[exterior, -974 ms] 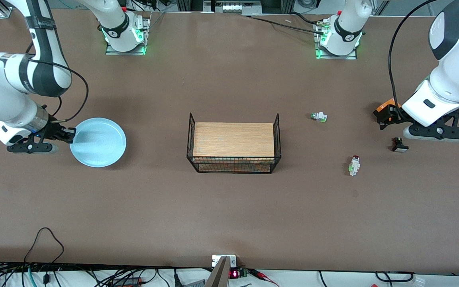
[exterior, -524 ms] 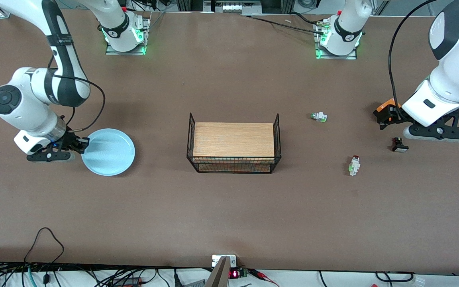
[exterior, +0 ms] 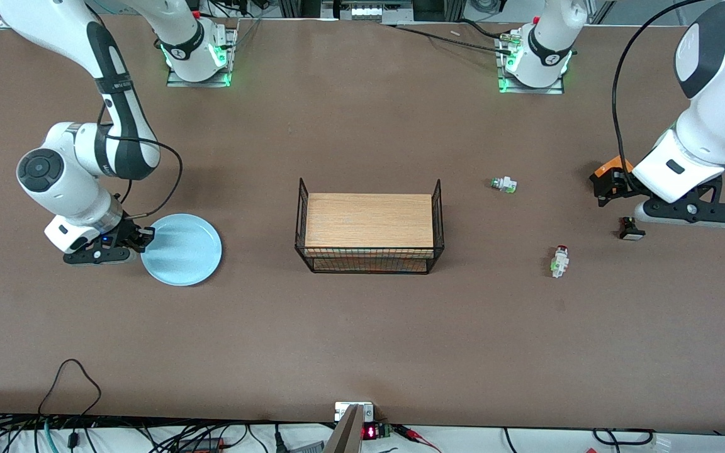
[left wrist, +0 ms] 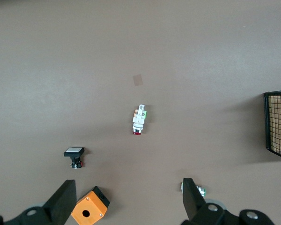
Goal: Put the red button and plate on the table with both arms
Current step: 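Lower the plate onto the table and open the right gripper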
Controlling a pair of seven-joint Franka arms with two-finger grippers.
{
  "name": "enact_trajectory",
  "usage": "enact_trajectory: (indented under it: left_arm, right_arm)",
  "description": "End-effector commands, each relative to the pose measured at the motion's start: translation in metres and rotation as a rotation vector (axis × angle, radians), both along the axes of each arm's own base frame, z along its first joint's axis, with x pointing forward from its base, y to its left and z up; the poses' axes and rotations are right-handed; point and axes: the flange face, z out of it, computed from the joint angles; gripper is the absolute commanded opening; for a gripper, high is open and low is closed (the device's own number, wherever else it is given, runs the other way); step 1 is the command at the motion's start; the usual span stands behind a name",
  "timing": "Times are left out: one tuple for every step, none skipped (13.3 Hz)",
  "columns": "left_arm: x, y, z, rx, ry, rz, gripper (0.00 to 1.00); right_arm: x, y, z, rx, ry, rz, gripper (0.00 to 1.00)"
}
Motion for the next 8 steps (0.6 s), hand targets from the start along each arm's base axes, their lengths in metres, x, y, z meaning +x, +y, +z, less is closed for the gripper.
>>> enact_trajectory:
  left_arm:
    - [0.007, 0.005, -0.002, -0.026, 0.000, 0.005, 1.00]
    - [0.007, 0.005, -0.002, -0.026, 0.000, 0.005, 1.00]
    - [0.007, 0.004, -0.001, -0.026, 0.002, 0.004, 1.00]
    - [0.006, 0.004, -0.002, -0.026, 0.005, 0.004, 1.00]
    - [0.006, 0.002, -0.001, -0.026, 0.002, 0.001, 1.00]
    - [0.006, 0.001, -0.001, -0.025, 0.002, -0.001, 1.00]
    - [0.006, 0.001, -0.001, -0.026, 0.002, 0.000, 1.00]
    - [0.006, 0.000, -0.001, -0.025, 0.002, -0.002, 1.00]
  right_arm:
    - [0.003, 0.001, -0.012, 0.004, -0.022, 0.016, 0.00]
    - [0.004, 0.002, -0.016, 0.002, -0.032, 0.019, 0.00]
    - [0.005, 0.007, -0.022, 0.003, -0.040, 0.029, 0.00]
    - [0.006, 0.009, -0.028, 0.001, -0.051, 0.034, 0.00]
    - [0.007, 0.010, -0.031, 0.001, -0.057, 0.035, 0.00]
    - [0.007, 0.011, -0.035, -0.001, -0.063, 0.039, 0.00]
    - [0.008, 0.011, -0.038, -0.003, -0.071, 0.041, 0.00]
    - [0.008, 0.011, -0.043, -0.005, -0.077, 0.044, 0.01]
